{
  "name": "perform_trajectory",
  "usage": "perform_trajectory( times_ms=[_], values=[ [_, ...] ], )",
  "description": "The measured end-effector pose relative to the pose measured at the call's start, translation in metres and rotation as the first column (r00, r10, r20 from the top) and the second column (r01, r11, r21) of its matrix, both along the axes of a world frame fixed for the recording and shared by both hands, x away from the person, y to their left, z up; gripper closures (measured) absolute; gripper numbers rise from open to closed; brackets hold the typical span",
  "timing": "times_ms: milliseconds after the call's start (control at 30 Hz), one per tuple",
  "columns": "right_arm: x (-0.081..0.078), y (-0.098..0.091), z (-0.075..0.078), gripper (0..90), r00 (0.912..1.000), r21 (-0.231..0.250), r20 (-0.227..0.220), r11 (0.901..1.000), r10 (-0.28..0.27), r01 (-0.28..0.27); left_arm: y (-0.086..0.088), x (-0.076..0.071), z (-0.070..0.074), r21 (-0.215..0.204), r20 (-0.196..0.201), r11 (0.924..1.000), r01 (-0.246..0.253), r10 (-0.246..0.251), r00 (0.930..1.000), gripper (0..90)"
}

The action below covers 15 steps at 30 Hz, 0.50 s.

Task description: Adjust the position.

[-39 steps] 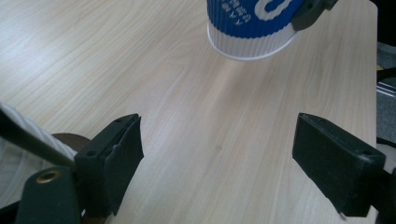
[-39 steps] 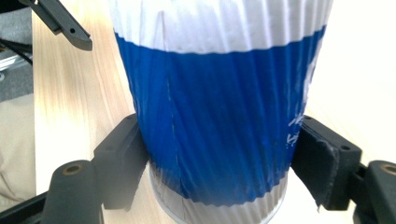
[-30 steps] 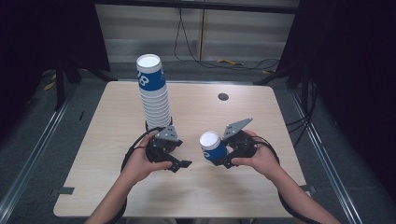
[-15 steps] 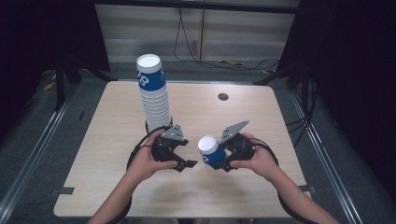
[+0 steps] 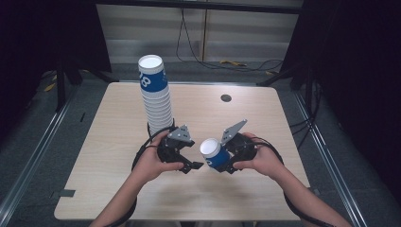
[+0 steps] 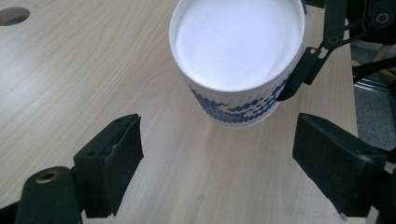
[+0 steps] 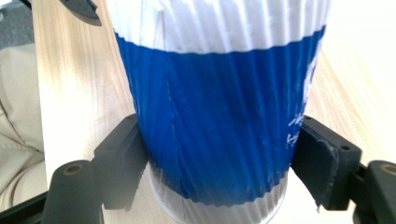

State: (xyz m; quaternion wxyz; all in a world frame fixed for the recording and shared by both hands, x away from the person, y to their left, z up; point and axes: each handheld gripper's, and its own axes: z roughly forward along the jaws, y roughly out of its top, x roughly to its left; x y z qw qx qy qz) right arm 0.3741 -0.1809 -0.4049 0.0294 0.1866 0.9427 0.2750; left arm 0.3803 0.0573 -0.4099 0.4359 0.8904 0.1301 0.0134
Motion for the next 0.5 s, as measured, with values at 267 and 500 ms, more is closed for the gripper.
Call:
perform_trajectory(
  times_ms=[267, 500],
  values=[
    [0.001, 0.004, 0.005, 24.0, 0.9997, -0.038, 0.001, 0.9989, 0.026, -0.026, -0.006, 0.000, 0.004, 0.015, 0.002, 0.9997, 0.021, -0.021, 0.9998, 15.8],
    [0.001, 0.006, 0.007, 24.0, 0.9989, -0.073, -0.015, 0.9963, 0.045, -0.046, -0.013, 0.000, 0.006, 0.010, 0.010, 0.9994, 0.032, -0.032, 0.9994, 15.8]
  ],
)
